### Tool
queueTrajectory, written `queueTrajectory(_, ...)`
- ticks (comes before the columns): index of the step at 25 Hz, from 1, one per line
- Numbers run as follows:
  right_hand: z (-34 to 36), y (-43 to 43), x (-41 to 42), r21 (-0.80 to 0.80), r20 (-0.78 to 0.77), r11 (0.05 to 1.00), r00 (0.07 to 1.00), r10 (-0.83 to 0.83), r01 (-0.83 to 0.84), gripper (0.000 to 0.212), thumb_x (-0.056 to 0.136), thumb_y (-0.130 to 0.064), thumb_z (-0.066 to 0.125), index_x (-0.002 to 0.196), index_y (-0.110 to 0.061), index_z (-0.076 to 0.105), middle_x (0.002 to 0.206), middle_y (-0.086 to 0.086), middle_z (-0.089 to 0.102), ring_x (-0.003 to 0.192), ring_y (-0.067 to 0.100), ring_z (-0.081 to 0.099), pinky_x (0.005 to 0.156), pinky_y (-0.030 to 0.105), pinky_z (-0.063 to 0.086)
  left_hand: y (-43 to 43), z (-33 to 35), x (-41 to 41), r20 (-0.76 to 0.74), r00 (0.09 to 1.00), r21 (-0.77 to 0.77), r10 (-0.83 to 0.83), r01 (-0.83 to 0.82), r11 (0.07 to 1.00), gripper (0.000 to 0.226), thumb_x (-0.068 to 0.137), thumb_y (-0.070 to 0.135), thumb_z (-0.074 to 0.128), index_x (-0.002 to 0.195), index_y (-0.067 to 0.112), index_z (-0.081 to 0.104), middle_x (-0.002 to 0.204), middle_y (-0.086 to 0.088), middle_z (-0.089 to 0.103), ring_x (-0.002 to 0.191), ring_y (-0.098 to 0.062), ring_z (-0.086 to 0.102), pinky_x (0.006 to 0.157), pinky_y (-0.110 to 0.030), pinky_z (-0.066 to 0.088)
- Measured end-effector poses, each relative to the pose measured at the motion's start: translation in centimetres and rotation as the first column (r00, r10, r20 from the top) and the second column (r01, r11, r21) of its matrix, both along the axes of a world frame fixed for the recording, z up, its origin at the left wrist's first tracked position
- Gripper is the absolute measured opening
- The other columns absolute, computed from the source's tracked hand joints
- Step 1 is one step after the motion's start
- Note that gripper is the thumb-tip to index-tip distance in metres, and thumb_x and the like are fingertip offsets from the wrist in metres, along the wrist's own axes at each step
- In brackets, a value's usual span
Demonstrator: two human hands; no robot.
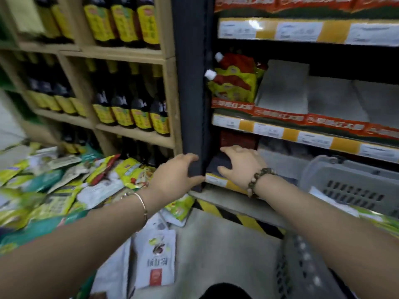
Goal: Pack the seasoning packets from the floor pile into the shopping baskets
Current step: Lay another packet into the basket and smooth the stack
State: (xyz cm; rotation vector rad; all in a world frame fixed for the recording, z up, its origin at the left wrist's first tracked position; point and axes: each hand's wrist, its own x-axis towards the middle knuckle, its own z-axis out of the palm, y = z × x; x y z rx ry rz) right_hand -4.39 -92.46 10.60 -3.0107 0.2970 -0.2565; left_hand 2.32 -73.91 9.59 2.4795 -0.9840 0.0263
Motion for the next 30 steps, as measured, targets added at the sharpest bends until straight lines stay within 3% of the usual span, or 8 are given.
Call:
queueTrajectory(7,-12.2,8.2,6.0,0.092,-0.234,0.995,0.970,0.058,-0.038,0.052,0.086,-0.050,0.049,0.132,-0.027,0.044,0.128,0.006,0.052,0.116,0.026,0.051,0.092,0.036,0.041,11.4,-12.7,1.0,-0.134,0.957,0.209,0.259,-0.228,0.951,0.065,0.089,0.048,0.056,0.144,0.024,0.032,0.142,-0.004,0.044,0.120,-0.025,0.050,0.090,-0.035,0.044)
queueTrajectory(12,-23.2,12.8,5.8,0.265,-0.481,0.961,0.875,0.061,0.079,0.052,0.086,-0.048,0.049,0.134,-0.028,0.042,0.134,0.004,0.050,0.118,0.025,0.050,0.093,0.034,0.040,16.3,-20.9,-0.2,-0.314,0.834,0.237,0.453,-0.393,0.888,0.061,0.089,0.043,0.059,0.142,0.024,0.036,0.142,-0.001,0.043,0.121,-0.024,0.050,0.090,-0.033,0.044)
queueTrajectory(16,-29.2,15.8,5.7,0.553,-0.603,0.709,0.797,-0.020,0.437,0.060,0.084,-0.034,0.061,0.138,-0.020,0.040,0.137,0.009,0.047,0.121,0.026,0.049,0.094,0.029,0.040,19.0,-24.7,-1.1,-0.398,0.742,0.227,0.540,-0.491,0.841,0.057,0.088,0.040,0.061,0.139,0.024,0.041,0.140,0.000,0.047,0.122,-0.021,0.049,0.093,-0.032,0.044)
queueTrajectory(19,-31.9,16.7,5.7,0.557,-0.660,0.561,0.737,-0.148,0.612,0.055,0.080,-0.025,0.067,0.127,-0.008,0.045,0.127,0.012,0.054,0.112,0.028,0.054,0.084,0.029,0.043,19.8,-26.3,-1.9,-0.501,0.660,0.212,0.560,-0.534,0.819,0.055,0.088,0.036,0.062,0.137,0.022,0.043,0.138,-0.002,0.049,0.122,-0.020,0.050,0.094,-0.032,0.044)
queueTrajectory(22,-34.1,17.5,5.9,0.575,-0.701,0.327,0.658,-0.277,0.750,0.048,0.073,-0.021,0.072,0.113,-0.002,0.053,0.110,0.015,0.064,0.096,0.028,0.062,0.081,0.033,0.050,20.1,-27.4,-2.5,-0.586,0.611,0.188,0.533,-0.537,0.822,0.053,0.088,0.032,0.062,0.137,0.022,0.044,0.137,-0.002,0.050,0.121,-0.019,0.051,0.098,-0.033,0.044)
queueTrajectory(25,-35.6,17.6,5.9,0.599,-0.699,0.233,0.642,-0.315,0.766,0.029,0.077,-0.019,0.071,0.101,-0.003,0.066,0.100,0.014,0.069,0.086,0.027,0.065,0.078,0.032,0.051,19.9,-27.7,-2.5,-0.650,0.554,0.163,0.520,-0.567,0.807,0.050,0.088,0.029,0.062,0.135,0.022,0.047,0.134,0.000,0.054,0.117,-0.016,0.053,0.096,-0.029,0.043)
queueTrajectory(28,-35.3,17.3,5.2,0.737,-0.617,0.074,0.714,-0.332,0.672,0.008,0.082,-0.012,0.068,0.083,-0.005,0.063,0.095,0.020,0.068,0.075,0.027,0.063,0.073,0.036,0.052,19.3,-27.1,-2.2,-0.731,0.467,0.101,0.497,-0.647,0.756,0.041,0.090,0.023,0.063,0.129,0.019,0.052,0.124,-0.002,0.058,0.102,-0.012,0.056,0.084,-0.021,0.041)
queueTrajectory(30,-34.4,16.1,4.7,0.799,-0.531,0.061,0.750,-0.395,0.598,0.011,0.082,-0.006,0.065,0.075,-0.008,0.058,0.092,0.021,0.067,0.076,0.028,0.063,0.075,0.040,0.053,18.7,-26.5,-2.3,-0.802,0.389,0.035,0.453,-0.727,0.685,0.034,0.090,0.016,0.063,0.123,0.015,0.056,0.114,-0.004,0.061,0.086,-0.006,0.059,0.070,-0.011,0.043)
